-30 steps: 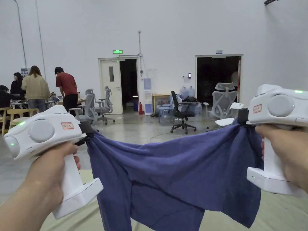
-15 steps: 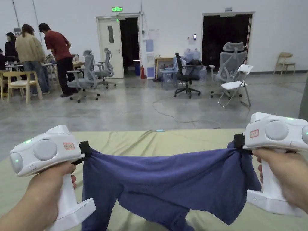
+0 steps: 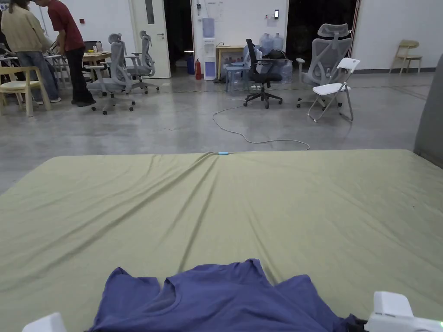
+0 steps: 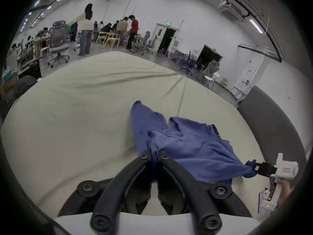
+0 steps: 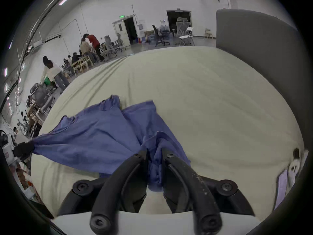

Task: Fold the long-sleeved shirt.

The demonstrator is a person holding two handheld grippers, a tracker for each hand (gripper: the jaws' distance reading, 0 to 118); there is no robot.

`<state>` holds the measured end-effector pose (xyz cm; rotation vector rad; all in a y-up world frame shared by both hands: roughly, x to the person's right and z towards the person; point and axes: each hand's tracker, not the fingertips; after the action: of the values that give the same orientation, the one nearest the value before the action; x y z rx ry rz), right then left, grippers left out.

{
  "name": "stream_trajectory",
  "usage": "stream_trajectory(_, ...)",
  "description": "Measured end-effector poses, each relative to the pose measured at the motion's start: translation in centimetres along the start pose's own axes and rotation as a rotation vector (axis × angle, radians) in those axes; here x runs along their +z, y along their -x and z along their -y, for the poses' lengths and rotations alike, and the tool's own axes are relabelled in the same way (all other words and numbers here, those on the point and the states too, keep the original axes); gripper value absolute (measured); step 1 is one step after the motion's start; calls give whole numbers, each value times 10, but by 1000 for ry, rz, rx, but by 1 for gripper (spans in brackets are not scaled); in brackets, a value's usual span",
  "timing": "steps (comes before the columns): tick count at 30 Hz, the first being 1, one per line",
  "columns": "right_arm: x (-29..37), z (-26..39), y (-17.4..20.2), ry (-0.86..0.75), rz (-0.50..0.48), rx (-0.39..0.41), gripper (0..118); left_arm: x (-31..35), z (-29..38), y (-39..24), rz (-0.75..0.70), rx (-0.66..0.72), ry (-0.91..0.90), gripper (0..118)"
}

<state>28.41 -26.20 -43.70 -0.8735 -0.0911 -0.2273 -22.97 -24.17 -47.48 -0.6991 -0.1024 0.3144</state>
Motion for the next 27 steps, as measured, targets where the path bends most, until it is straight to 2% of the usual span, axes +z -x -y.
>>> stream_trajectory(4, 44, 50, -5, 19, 9, 6, 19, 52, 35, 16, -11, 87, 40, 5)
stream_trajectory(9, 84, 111, -9, 103, 20, -5, 19, 103, 78, 23, -31, 12, 112, 5)
stream_trajectory(13, 93, 144, -12, 177, 49, 19, 19, 117, 100, 34, -75, 40, 186, 5)
stream_trajectory(14, 94, 150, -13, 198, 44, 6, 20, 117, 106, 33, -80, 39, 213, 5)
stream_trajectory(15, 95, 153, -17, 210, 44, -25, 29, 119, 108, 35, -87, 52, 219, 6)
stream_trajectory(16, 97, 155, -18, 220, 41, -63, 57, 121, 109, 36, -88, 72, 219, 14)
stream_trajectory(17, 102, 155, -18, 219, 40, -74, 83, 126, 107, 36, -65, 94, 212, 38)
stream_trajectory(18, 114, 153, -19, 160, 65, -87, 102, 135, 105, 31, -34, 122, 177, 63)
stream_trajectory(19, 127, 151, -20, 75, 67, -88, 110, 145, 101, 27, -15, 120, 135, 76)
stream_trajectory(20, 141, 149, -18, 2, 70, -85, 110, 153, 97, 23, -11, 93, 81, 76)
stream_trajectory(21, 158, 146, -15, -68, 65, -89, 118, 160, 93, 18, -8, 73, 41, 111)
stream_trajectory(22, 174, 141, -12, -125, 63, -95, 118, 178, 94, 9, 38, 49, -24, 117)
stream_trajectory(27, 230, 146, -8, -228, 61, -131, 118, 195, 101, -19, 41, -91, 37, 116)
